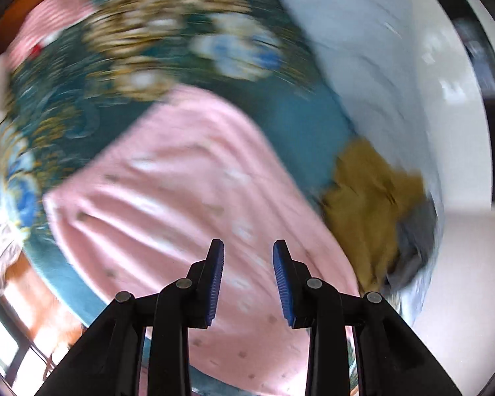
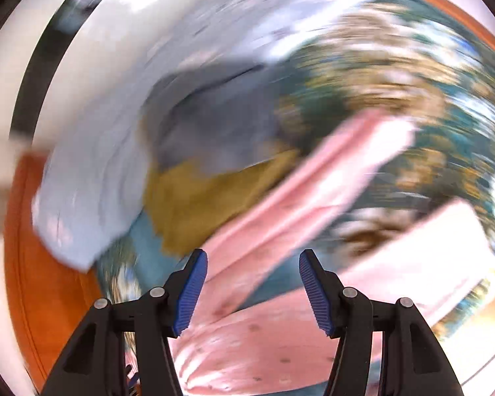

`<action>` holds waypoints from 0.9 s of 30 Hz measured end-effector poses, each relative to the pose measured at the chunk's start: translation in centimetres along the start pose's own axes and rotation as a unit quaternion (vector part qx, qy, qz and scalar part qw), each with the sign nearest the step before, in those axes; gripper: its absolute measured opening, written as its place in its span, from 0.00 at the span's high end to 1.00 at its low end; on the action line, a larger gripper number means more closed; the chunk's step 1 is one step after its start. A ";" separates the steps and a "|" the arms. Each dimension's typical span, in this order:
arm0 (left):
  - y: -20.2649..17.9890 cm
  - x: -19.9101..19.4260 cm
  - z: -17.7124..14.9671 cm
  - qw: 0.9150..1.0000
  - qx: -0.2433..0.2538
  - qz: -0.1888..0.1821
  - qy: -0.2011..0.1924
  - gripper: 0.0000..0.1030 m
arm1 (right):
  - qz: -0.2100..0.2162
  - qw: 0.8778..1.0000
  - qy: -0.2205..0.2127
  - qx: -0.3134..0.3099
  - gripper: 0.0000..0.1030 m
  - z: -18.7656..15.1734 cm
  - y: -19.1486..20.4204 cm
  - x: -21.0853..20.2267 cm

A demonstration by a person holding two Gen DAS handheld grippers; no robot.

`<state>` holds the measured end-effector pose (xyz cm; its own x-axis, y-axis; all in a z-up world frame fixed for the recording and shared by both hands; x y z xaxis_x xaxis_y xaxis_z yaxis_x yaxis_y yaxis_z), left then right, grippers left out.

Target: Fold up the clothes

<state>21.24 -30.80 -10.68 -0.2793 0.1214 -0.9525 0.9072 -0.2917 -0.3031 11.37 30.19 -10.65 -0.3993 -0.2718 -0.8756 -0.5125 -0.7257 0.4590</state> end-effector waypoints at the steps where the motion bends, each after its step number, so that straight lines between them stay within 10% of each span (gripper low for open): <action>1: -2.4 0.2 -1.4 1.000 0.024 -0.002 0.005 0.70 | -0.005 1.000 -0.008 0.024 0.40 0.3 -3.5 -1.3; 10: -12.4 0.5 -12.6 0.990 0.138 0.034 0.016 0.69 | 0.021 0.983 -0.025 0.179 0.40 1.5 -23.2 -5.5; 27: -8.9 -5.0 -15.7 0.993 0.041 0.103 -0.047 0.69 | 0.114 0.979 0.076 0.149 0.40 10.2 -19.2 6.5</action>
<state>19.54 -13.95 -2.78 -0.1227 -0.0358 -0.9918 0.9204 -0.3778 -0.1003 10.83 48.85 -23.62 -0.4226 -0.5126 -0.7474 -0.6314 -0.4251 0.6485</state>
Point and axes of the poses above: each gripper's, at about its wrist camera, not at the fingertips, and x roughly the way its jaws point, y to its left, z to its top, the point moved 2 cm from there along x, roughly the way its jaws point, and after that the axes turned 3 degrees about -x, right-handed, at the moved point
